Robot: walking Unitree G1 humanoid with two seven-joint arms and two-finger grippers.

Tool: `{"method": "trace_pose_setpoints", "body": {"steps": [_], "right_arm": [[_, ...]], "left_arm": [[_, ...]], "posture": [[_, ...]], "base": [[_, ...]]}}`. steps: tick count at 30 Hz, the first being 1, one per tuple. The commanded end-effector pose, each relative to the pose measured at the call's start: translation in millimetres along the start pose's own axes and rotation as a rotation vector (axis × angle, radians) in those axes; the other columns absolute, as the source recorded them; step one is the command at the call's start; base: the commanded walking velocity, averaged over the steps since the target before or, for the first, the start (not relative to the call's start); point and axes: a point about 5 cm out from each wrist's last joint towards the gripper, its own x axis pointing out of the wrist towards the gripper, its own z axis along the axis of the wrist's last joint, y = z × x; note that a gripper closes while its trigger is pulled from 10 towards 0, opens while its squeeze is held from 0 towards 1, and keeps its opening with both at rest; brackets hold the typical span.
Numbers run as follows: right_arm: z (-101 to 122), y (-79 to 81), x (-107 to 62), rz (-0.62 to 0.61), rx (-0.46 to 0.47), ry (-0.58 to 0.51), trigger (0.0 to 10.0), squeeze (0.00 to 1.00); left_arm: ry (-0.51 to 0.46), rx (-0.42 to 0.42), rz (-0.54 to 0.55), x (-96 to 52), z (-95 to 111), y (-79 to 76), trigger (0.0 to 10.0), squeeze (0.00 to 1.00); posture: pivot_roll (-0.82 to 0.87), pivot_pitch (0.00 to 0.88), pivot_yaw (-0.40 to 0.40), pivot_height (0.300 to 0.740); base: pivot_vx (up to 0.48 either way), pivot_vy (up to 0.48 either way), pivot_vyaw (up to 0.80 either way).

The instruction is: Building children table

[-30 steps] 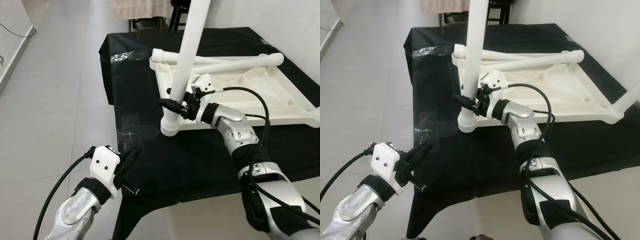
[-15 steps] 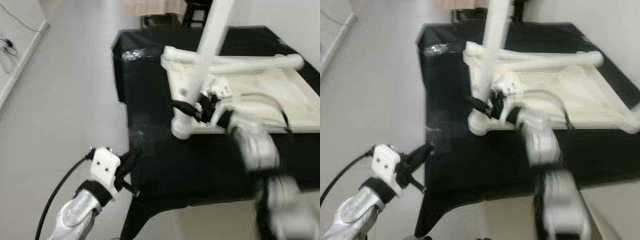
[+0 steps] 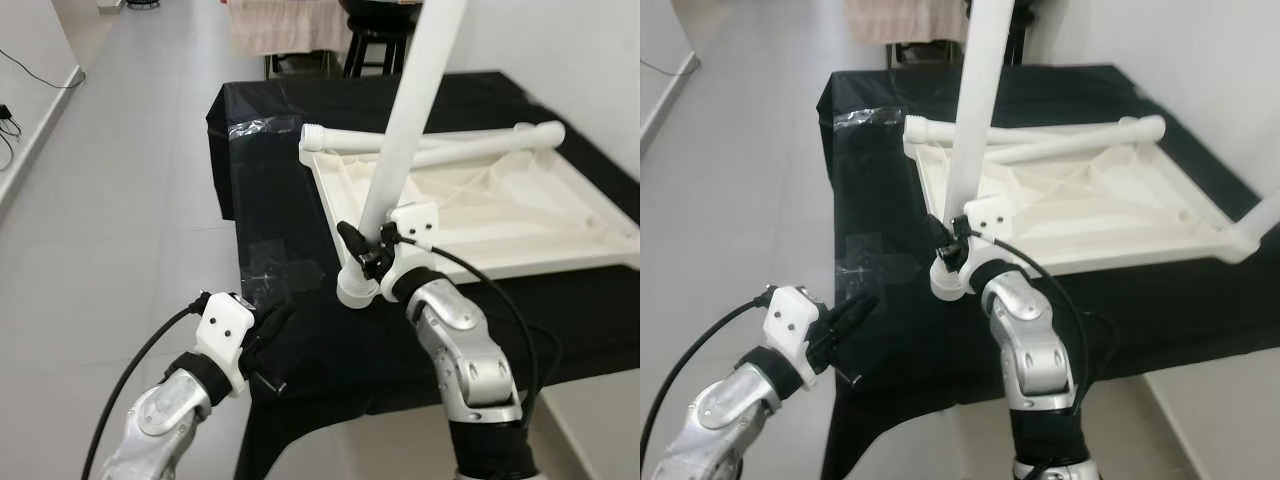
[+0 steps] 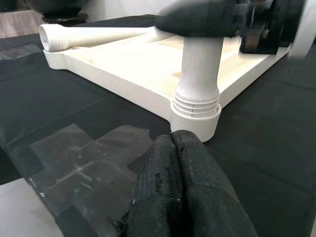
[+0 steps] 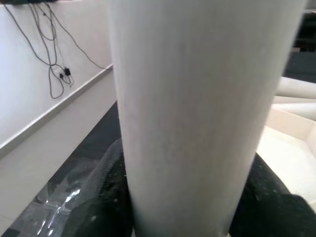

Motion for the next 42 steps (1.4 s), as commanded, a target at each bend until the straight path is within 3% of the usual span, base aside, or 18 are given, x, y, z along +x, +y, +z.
{"method": "trace_pose_setpoints", "body": {"steps": [1,2,4,5,6,10,14,15,18,19,28,34,35,36,37,38,39,42], "right_arm": [[-16,-4.1,1.6,0.106,0.056,0.032,10.0,1.00],[-4,-2.6,0.5,0.207,0.041,-0.023,10.0,1.00],[3,-0.4,-1.7,0.270,0.027,-0.054,10.0,1.00],[11,0.2,-3.7,0.313,0.040,-0.073,10.0,0.92],[15,-0.3,-3.8,0.352,0.018,-0.082,10.0,0.00],[19,-3.2,3.4,0.449,-0.045,-0.103,10.0,0.00],[20,-4.4,6.3,0.475,-0.045,-0.111,10.0,0.00],[25,-9.9,19.0,0.571,-0.028,-0.122,10.0,0.00],[28,-11.7,23.6,0.606,-0.023,-0.122,10.0,0.00],[31,-13.1,27.9,0.644,-0.014,-0.125,0.0,0.00],[41,-17.5,35.6,0.742,-0.015,-0.123,0.0,0.00],[32,-23.1,30.1,0.666,-0.075,-0.096,0.0,0.00],[22,-24.5,26.7,0.582,-0.109,-0.065,0.0,0.00],[22,-24.5,26.7,0.582,-0.109,-0.065,0.0,0.00],[7,-27.1,27.0,0.233,-0.062,-0.020,0.0,0.00],[7,-27.1,27.0,0.233,-0.062,-0.020,0.0,0.00],[-10,-26.3,15.2,-0.106,0.042,0.029,0.0,0.00],[-25,-11.0,0.5,-0.203,0.081,0.078,0.0,0.00]], "left_arm": [[0.017,-0.006,-0.010,1.3,-6,-1.1,10.0,0.00],[0.017,-0.003,-0.021,3.5,-7,-1.6,10.0,0.00],[0.016,-0.002,-0.028,4.9,-8,-1.9,10.0,0.00],[0.014,0.001,-0.039,6.6,-8,-2.8,10.0,0.00],[0.013,0.004,-0.050,8.1,-9,-4.2,10.0,0.00],[0.009,0.013,-0.066,11.3,-9,-7.4,10.0,0.00],[0.007,0.015,-0.067,12.2,-10,-8.3,10.0,0.00],[0.003,0.015,-0.065,14.7,-11,-9.2,10.0,0.00],[0.001,0.014,-0.063,15.5,-11,-9.1,10.0,0.00],[-0.001,0.013,-0.062,16.1,-11,-8.9,10.0,0.00],[-0.007,0.011,-0.056,17.0,-12,-8.8,10.0,0.00],[-0.009,0.009,-0.052,16.2,-12,-9.2,10.0,0.00],[-0.009,0.008,-0.051,15.5,-12,-9.0,10.0,0.00],[-0.009,0.008,-0.051,15.5,-12,-9.0,10.0,0.00],[-0.009,0.006,-0.052,14.1,-12,-7.6,10.0,0.00],[-0.009,0.006,-0.052,14.1,-12,-7.6,10.0,0.00],[-0.009,0.004,-0.053,13.2,-11,-6.6,10.0,0.00],[-0.007,0.001,-0.055,13.0,-11,-5.5,10.0,0.00]], "posture": [[0.01,0.070,-0.028,0.740],[0.01,0.063,-0.025,0.740],[0.01,0.063,-0.025,0.740],[0.01,0.055,-0.027,0.740],[0.02,0.050,-0.031,0.740],[0.03,0.041,-0.041,0.740],[0.03,0.040,-0.042,0.740],[0.03,0.038,-0.051,0.740],[0.03,0.038,-0.055,0.740],[0.04,0.038,-0.058,0.740],[0.04,0.047,-0.064,0.740],[0.03,0.063,-0.062,0.740],[0.02,0.071,-0.061,0.740],[0.02,0.071,-0.061,0.740],[0.00,0.087,-0.063,0.740],[0.00,0.087,-0.063,0.740],[0.00,0.098,-0.059,0.740],[0.01,0.103,-0.054,0.740]], "base": [[0.000,0.000,0.00],[0.000,0.000,0.00],[0.000,0.000,0.00],[0.000,0.000,0.00],[0.000,0.000,0.00],[0.000,0.000,0.00],[0.000,0.000,0.00],[0.000,0.000,0.00],[0.000,0.000,0.00],[0.000,0.000,0.00],[0.000,0.000,0.00],[0.000,0.000,0.00],[0.000,0.000,0.00],[0.000,0.000,0.00],[0.000,0.000,0.00],[0.000,0.000,0.00],[0.000,0.000,0.00],[0.000,0.000,0.00]]}}
